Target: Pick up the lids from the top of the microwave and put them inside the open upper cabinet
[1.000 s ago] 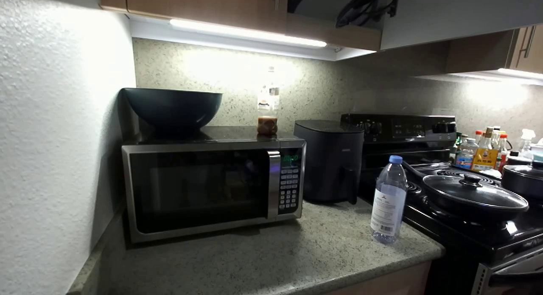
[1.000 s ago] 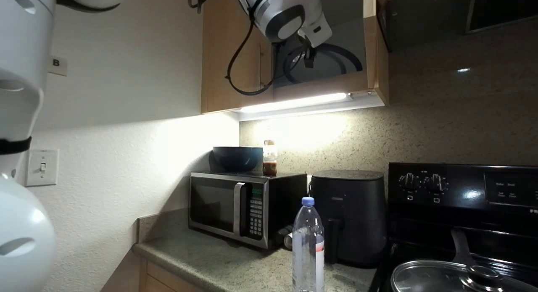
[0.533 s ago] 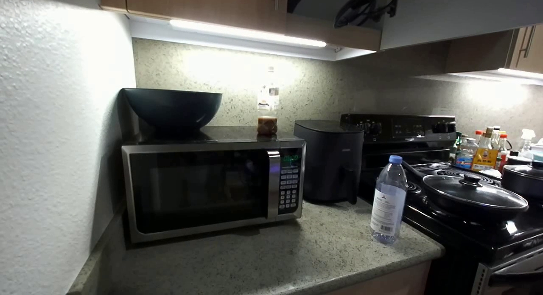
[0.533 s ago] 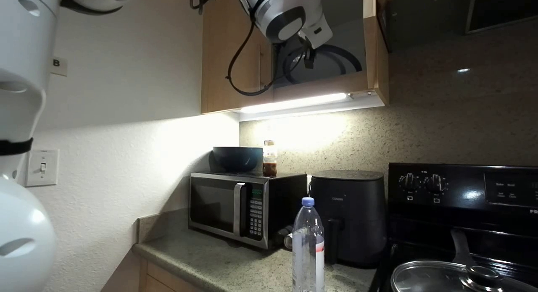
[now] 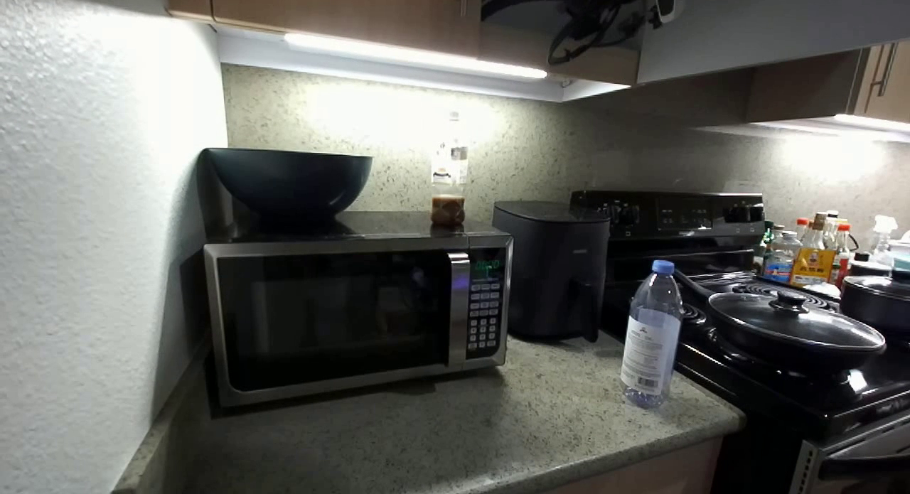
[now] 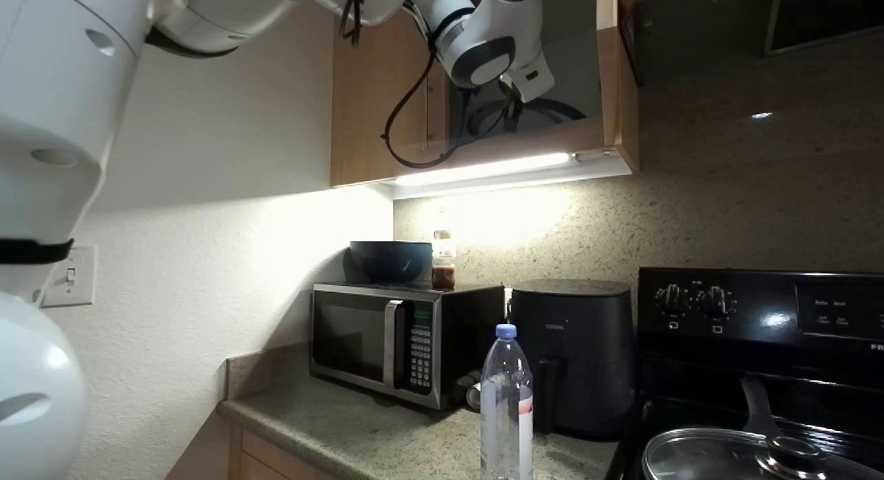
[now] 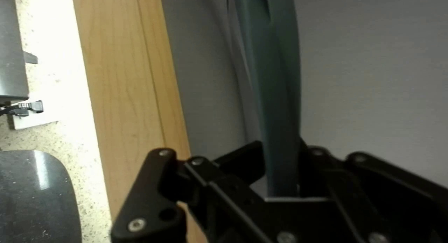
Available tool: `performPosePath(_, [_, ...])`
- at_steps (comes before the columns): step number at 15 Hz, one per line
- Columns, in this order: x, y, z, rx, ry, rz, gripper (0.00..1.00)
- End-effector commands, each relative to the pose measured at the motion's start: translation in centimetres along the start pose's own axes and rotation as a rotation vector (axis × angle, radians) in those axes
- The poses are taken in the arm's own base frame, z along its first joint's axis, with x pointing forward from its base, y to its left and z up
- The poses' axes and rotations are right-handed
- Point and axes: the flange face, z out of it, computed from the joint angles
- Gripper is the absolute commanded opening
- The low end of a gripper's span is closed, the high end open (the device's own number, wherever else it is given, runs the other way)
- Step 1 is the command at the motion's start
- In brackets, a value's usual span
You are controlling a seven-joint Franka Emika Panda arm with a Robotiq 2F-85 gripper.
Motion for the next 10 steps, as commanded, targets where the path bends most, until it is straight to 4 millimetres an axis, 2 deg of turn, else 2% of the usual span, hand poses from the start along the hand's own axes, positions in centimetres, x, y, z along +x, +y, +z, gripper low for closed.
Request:
performPosePath(1, [1.8,1.2,1.6,-0.059,-0.002,0.036,0.51])
performPosePath(2, [1.7,1.3,1.4,-0.065,0.005,0.023,0.58])
performPosePath(8, [0.3,-1.0,-1.7,-0.021,0.049,-0.063,0.97])
performPosePath(10, [0.3,-1.7,-2.9,-0.012,0.072,-0.071,1.00])
